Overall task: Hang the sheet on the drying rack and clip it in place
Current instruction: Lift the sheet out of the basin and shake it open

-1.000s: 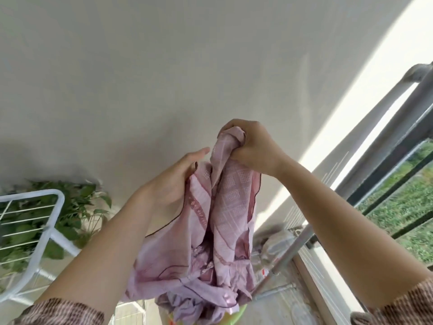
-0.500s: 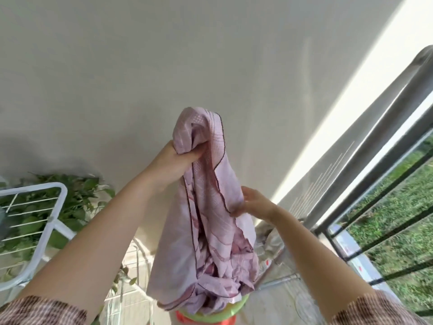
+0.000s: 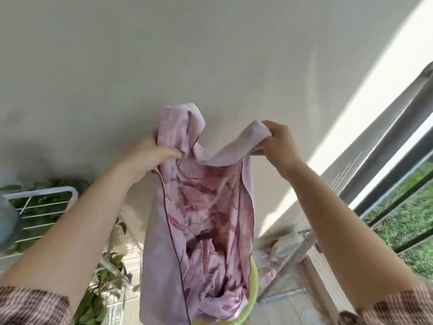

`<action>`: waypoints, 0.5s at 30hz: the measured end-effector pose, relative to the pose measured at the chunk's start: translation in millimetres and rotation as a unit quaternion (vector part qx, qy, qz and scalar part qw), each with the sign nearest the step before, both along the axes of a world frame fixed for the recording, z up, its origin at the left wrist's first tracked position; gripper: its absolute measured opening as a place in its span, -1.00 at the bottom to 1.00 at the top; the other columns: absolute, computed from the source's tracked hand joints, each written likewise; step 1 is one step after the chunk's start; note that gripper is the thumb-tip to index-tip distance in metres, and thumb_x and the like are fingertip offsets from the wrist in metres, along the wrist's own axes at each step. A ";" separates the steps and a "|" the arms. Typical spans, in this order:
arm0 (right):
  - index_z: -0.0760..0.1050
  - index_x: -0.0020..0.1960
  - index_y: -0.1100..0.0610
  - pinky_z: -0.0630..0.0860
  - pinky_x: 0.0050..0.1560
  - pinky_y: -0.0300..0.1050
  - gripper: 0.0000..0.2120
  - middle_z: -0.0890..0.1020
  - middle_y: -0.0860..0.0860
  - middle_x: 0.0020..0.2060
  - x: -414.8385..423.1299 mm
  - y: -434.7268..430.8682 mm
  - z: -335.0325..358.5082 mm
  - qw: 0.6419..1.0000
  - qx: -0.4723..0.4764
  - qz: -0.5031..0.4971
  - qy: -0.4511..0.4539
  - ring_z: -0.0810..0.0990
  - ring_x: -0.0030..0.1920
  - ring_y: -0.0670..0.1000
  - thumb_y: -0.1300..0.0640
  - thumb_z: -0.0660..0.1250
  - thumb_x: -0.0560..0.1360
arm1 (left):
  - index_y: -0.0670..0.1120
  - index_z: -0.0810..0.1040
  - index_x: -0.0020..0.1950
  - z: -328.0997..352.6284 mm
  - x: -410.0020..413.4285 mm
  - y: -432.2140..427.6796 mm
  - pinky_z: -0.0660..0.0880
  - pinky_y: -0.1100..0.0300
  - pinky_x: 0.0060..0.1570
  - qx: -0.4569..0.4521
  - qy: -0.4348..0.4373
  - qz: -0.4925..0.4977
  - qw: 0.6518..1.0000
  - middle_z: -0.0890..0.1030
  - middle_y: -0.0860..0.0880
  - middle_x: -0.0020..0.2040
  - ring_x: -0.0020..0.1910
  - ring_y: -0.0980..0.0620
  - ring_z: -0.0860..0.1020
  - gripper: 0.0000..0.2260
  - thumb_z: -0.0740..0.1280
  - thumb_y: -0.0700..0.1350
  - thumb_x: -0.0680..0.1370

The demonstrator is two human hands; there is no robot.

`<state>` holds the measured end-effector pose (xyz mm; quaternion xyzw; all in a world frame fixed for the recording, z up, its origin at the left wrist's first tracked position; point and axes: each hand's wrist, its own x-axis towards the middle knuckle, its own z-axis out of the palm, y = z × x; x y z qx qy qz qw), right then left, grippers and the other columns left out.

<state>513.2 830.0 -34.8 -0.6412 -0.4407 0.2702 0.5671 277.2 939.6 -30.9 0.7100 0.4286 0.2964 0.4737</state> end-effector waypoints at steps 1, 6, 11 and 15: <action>0.51 -0.14 0.40 0.66 -0.13 0.08 -0.71 0.59 0.23 -0.27 -12.6 -0.3 14.2 0.999 0.029 0.036 -0.002 0.64 -0.24 0.13 0.59 0.09 0.28 | -0.06 0.49 0.19 -11.2 6.2 -10.4 0.50 0.25 -0.06 -0.028 0.025 -0.080 0.996 0.63 0.03 -0.02 0.01 0.03 0.59 -0.53 0.51 -0.22 0.31; 0.53 -0.03 0.42 0.58 0.02 0.09 -0.72 0.59 0.21 -0.17 -52.5 5.5 7.1 0.986 0.033 0.162 -0.019 0.60 -0.13 0.10 0.52 0.12 0.36 | 0.01 0.51 -0.10 -54.0 44.7 -43.2 0.45 0.26 -0.29 -0.061 0.090 -0.015 0.994 0.58 0.00 -0.20 -0.26 0.07 0.56 -0.73 0.46 0.14 0.39; 0.51 0.16 0.20 0.55 0.01 -0.09 -0.47 0.61 0.06 0.06 -17.6 -10.2 -46.2 0.989 -0.035 0.122 0.076 0.57 0.07 0.04 0.42 0.36 0.19 | -0.08 0.48 -0.16 -54.5 41.7 -34.4 0.36 0.24 -0.31 -0.041 0.009 0.031 0.999 0.50 -0.07 -0.28 -0.27 0.00 0.46 -0.81 0.36 0.02 0.51; 0.58 0.03 0.13 0.48 0.15 -0.02 -0.66 0.62 0.12 0.08 -24.7 -27.0 -129.7 0.959 -0.245 0.137 -0.037 0.55 0.16 0.16 0.36 0.49 0.29 | 0.00 0.56 0.10 -34.6 33.8 -27.3 0.53 0.03 0.14 -0.056 -0.072 -0.002 0.996 0.66 -0.04 0.05 0.05 0.02 0.61 -0.70 0.39 0.09 0.44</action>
